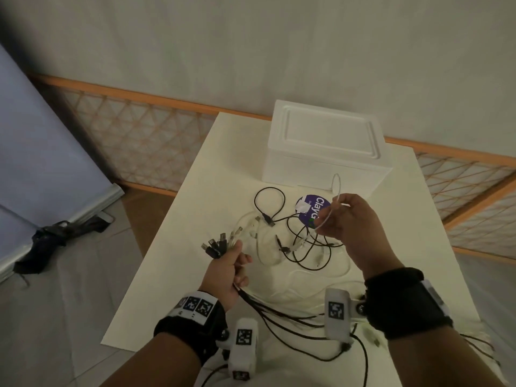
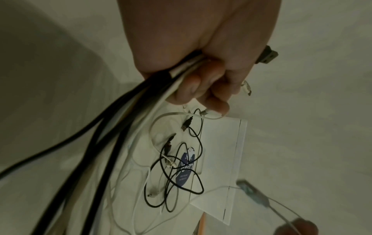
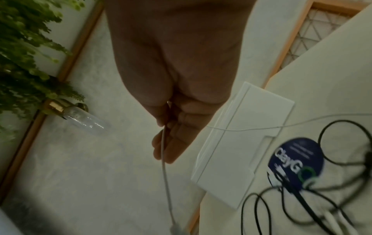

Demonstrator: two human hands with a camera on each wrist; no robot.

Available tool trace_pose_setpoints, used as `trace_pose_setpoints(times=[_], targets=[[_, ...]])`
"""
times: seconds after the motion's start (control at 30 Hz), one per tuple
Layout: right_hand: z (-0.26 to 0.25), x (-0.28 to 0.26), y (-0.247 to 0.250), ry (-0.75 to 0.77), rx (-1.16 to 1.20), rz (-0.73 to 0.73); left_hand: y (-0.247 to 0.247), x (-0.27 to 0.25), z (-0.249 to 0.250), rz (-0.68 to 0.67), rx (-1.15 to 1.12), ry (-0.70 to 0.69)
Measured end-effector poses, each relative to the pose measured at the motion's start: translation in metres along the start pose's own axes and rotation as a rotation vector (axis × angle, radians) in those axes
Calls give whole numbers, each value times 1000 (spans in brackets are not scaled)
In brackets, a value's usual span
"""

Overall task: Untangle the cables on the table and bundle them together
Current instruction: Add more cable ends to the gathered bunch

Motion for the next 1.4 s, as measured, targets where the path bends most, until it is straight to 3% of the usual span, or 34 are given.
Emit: trace_pose_setpoints(times=[0.1,0.37,0.57,0.63,0.87,0.97,1.13,1.33,1.4], targets=[[16,-6,-11,-7,87,-15,-5,-1,3,-44,-42,17],[52,-16,-52,-112,200,-235,-15,-4,9,-159,-204,93],[85,-25,-62,-286,-82,-329,-22,-6,17,-188,-275,26],[86,-28,-61,-283,-168,-340,-21,-4,18,-161,-258,2],[31,-19,-9,14,94,-42,18,6,6,142,-356,17],[2,-18,20,84,76,37,27,3,3,154,-428,-10],[-24,-22,58,198,132,123,34,2,3,192,-310,0],[-37,-21,99,199,195,305,64,6,1,326,-226,32],[-31,-19,102,137,147,285,68,6,1,345,-227,35]])
Point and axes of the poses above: each hand's wrist, its own x-axis towards the middle knuckle, its own y-axis out of the back of the hand, z = x × y, the point moved 6 cm from there along x, towards the middle knuckle, and after that the axes turned 10 degrees about x, right-handed, at the moved point
